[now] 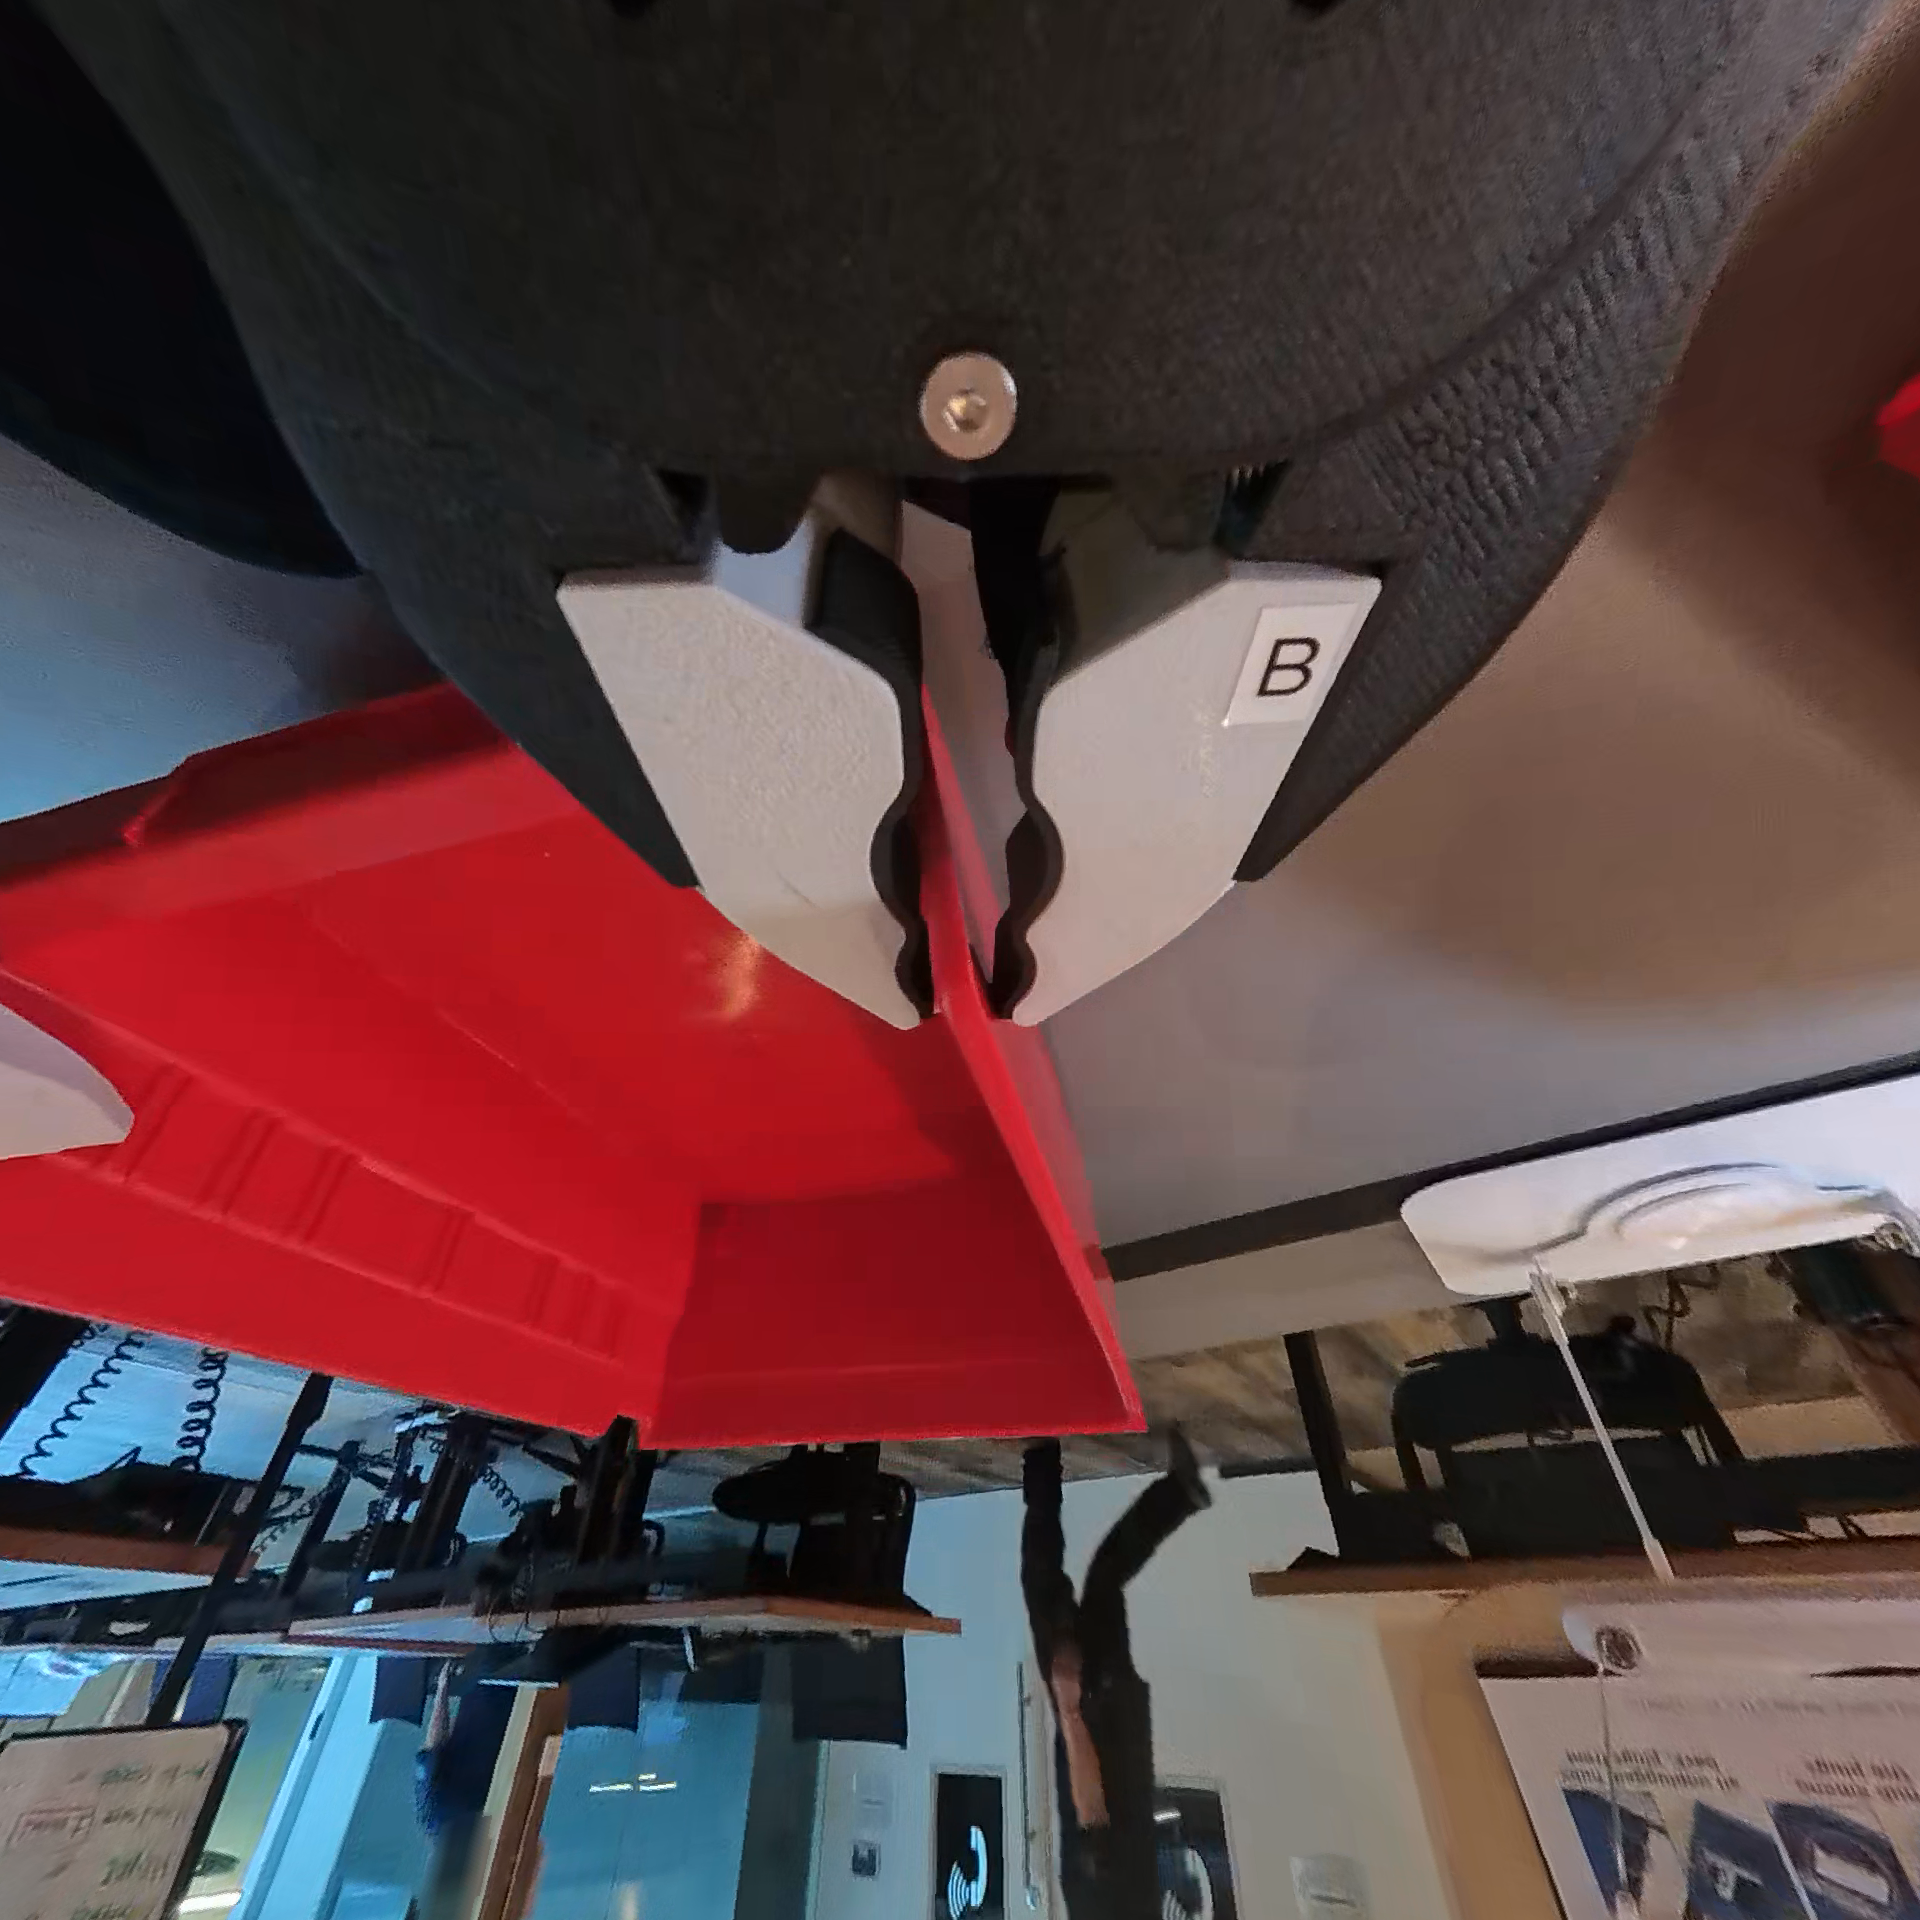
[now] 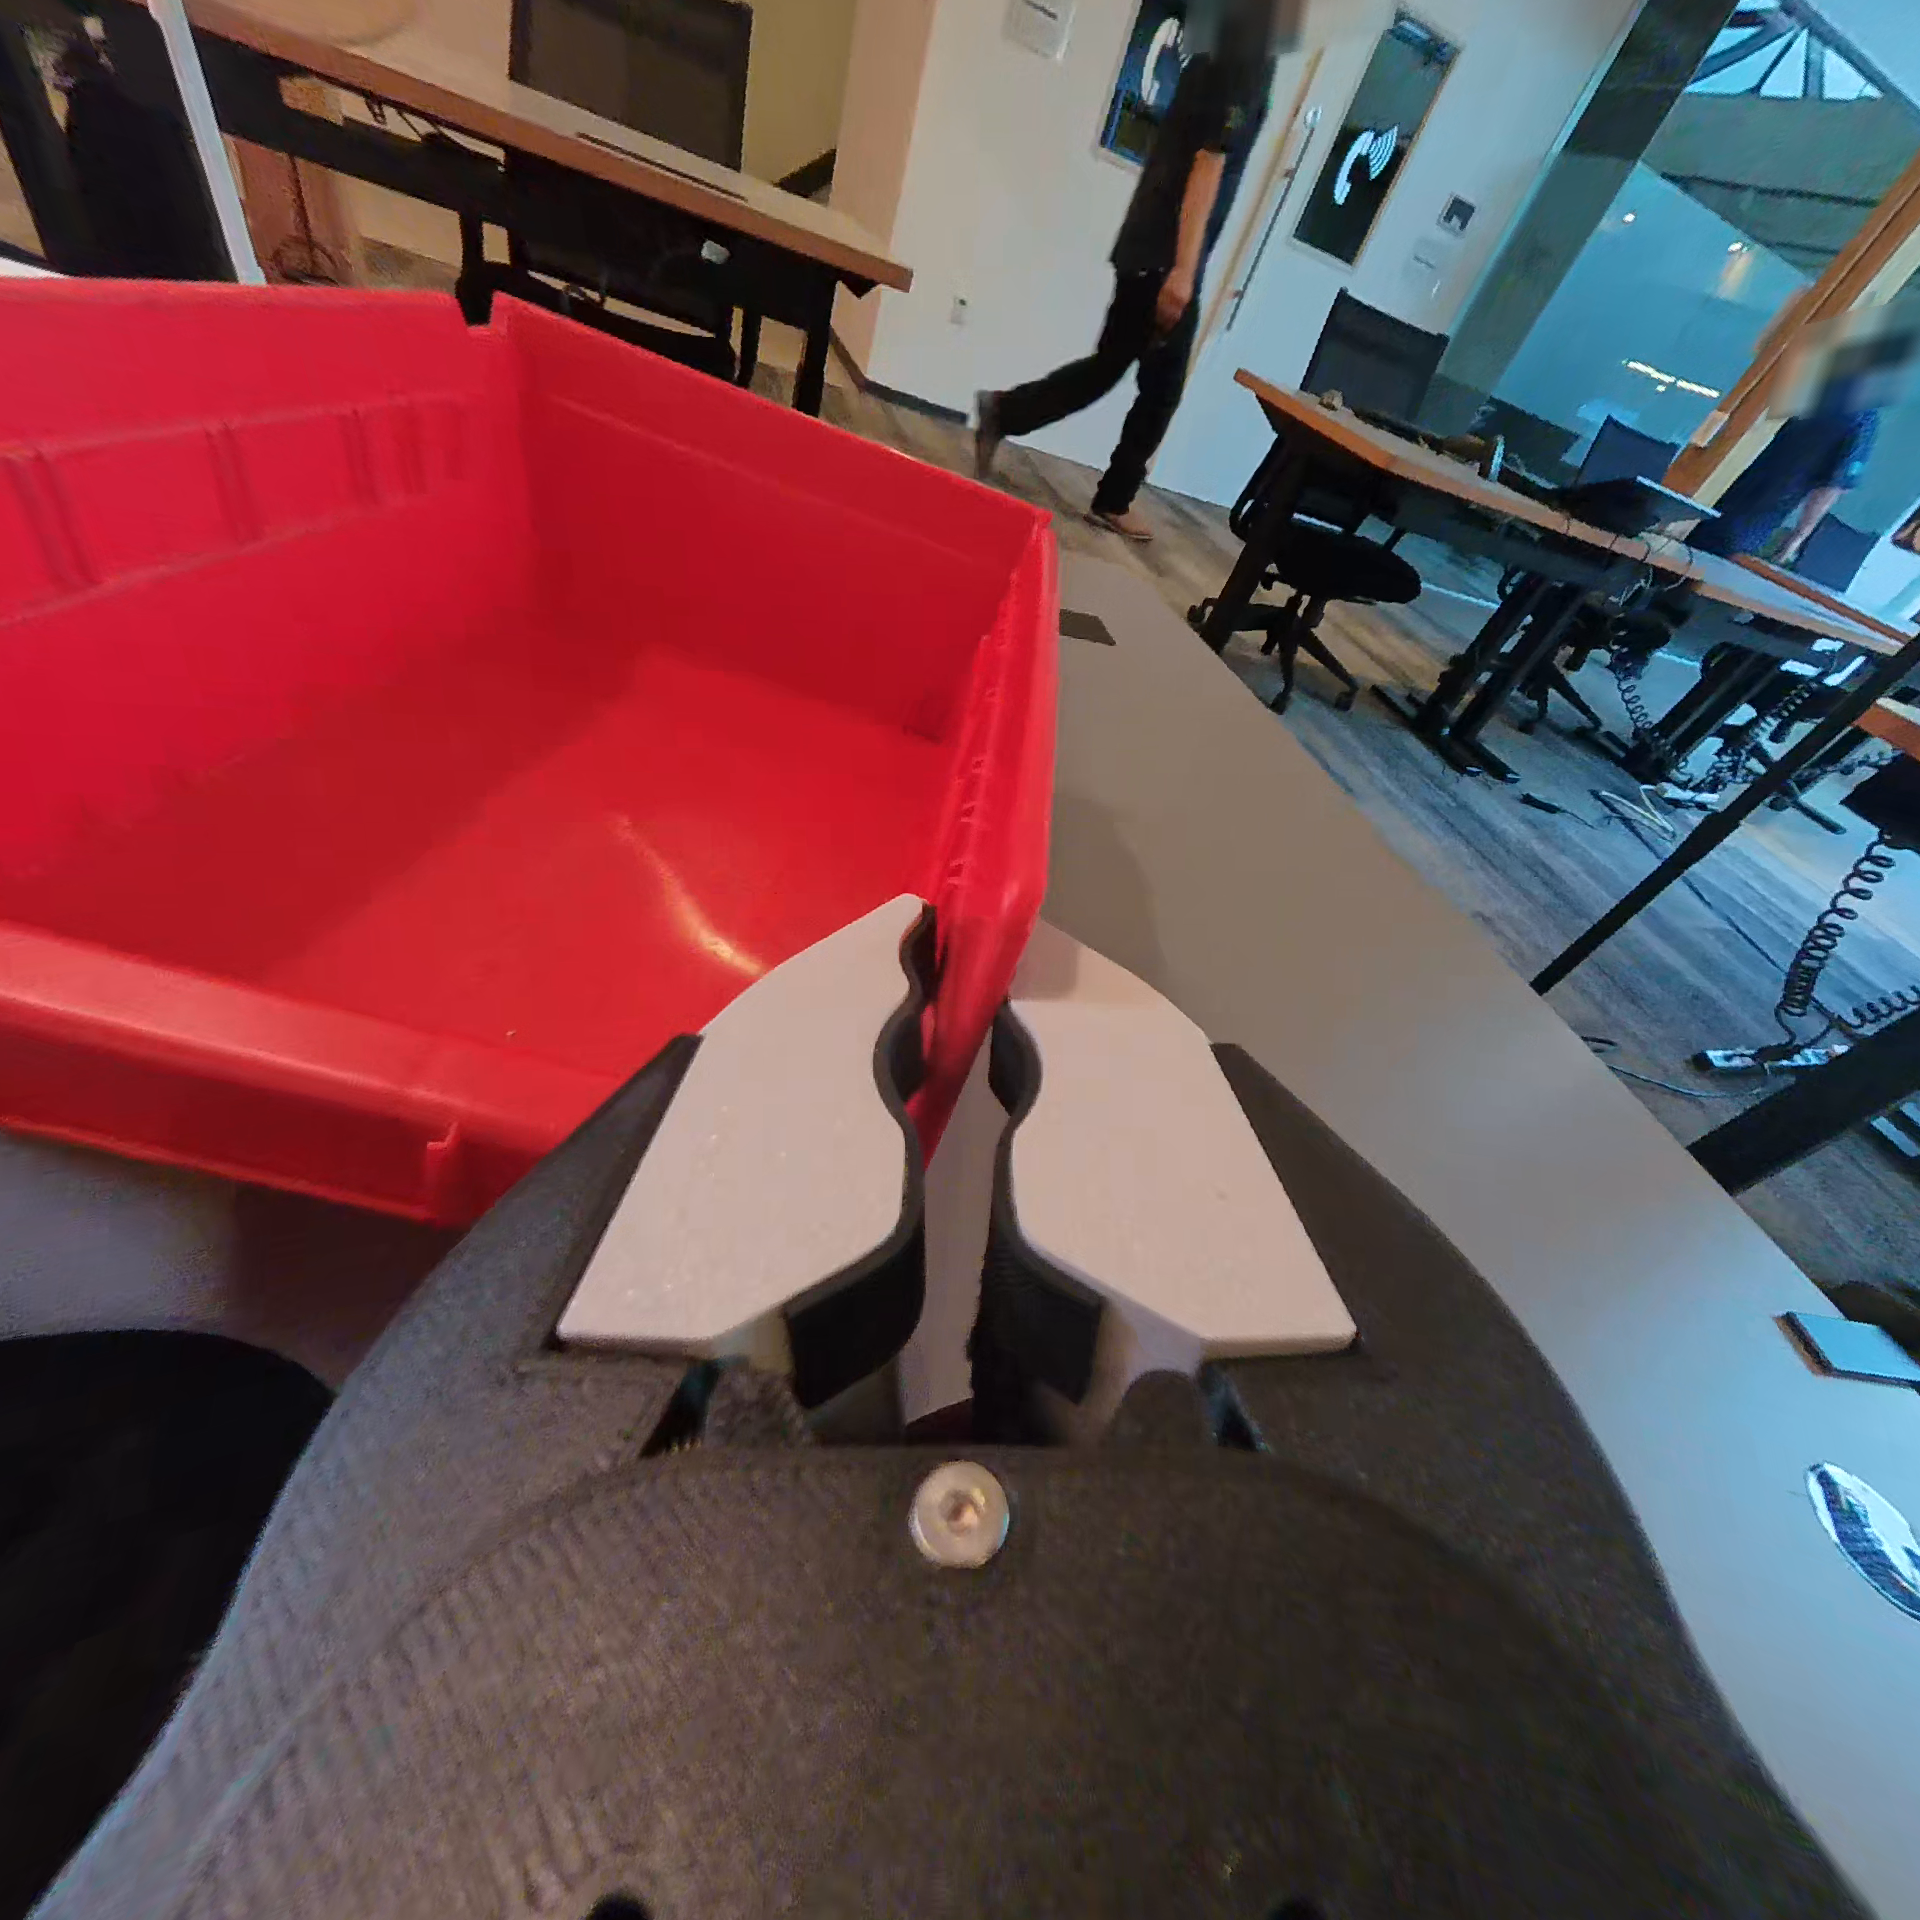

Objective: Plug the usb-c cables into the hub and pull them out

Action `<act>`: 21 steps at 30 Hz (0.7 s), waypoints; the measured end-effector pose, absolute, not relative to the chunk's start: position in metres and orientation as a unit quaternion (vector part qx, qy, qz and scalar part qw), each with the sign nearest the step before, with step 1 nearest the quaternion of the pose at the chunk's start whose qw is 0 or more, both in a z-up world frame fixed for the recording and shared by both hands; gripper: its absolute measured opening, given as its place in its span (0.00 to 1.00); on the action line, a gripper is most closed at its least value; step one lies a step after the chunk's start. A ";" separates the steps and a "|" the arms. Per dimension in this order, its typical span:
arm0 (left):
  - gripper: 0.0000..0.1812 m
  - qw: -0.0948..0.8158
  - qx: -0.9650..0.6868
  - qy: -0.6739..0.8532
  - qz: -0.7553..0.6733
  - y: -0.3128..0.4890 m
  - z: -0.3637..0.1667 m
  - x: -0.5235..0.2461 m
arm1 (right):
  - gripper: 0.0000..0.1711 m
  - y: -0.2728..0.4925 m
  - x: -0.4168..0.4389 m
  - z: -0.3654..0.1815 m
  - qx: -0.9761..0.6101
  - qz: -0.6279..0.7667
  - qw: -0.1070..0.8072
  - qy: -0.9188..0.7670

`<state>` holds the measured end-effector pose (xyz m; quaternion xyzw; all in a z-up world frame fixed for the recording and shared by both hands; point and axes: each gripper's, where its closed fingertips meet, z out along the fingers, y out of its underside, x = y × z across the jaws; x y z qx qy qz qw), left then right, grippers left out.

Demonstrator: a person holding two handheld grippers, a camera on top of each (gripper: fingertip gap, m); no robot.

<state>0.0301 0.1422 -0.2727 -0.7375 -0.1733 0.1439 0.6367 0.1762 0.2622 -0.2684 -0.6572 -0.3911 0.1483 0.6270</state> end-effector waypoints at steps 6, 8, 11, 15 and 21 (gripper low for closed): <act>0.20 0.642 -0.747 -0.155 0.075 0.142 -0.274 0.046 | 0.09 0.264 0.176 -0.276 -0.671 0.203 0.596 -0.391; 0.30 0.641 -0.751 -0.145 0.066 0.139 -0.272 0.050 | 0.21 0.262 0.177 -0.264 -0.656 0.252 0.610 -0.366; 0.43 0.650 -0.748 -0.123 0.052 0.120 -0.258 0.064 | 0.48 0.264 0.190 -0.230 -0.601 0.303 0.673 -0.306; 0.45 0.673 -0.726 -0.098 0.103 0.051 -0.234 0.074 | 0.57 0.229 0.203 -0.182 -0.467 0.341 0.756 -0.308; 0.41 0.507 -0.805 -0.071 0.300 -0.048 -0.261 -0.005 | 0.38 0.145 0.154 -0.236 -0.432 0.286 0.609 -0.600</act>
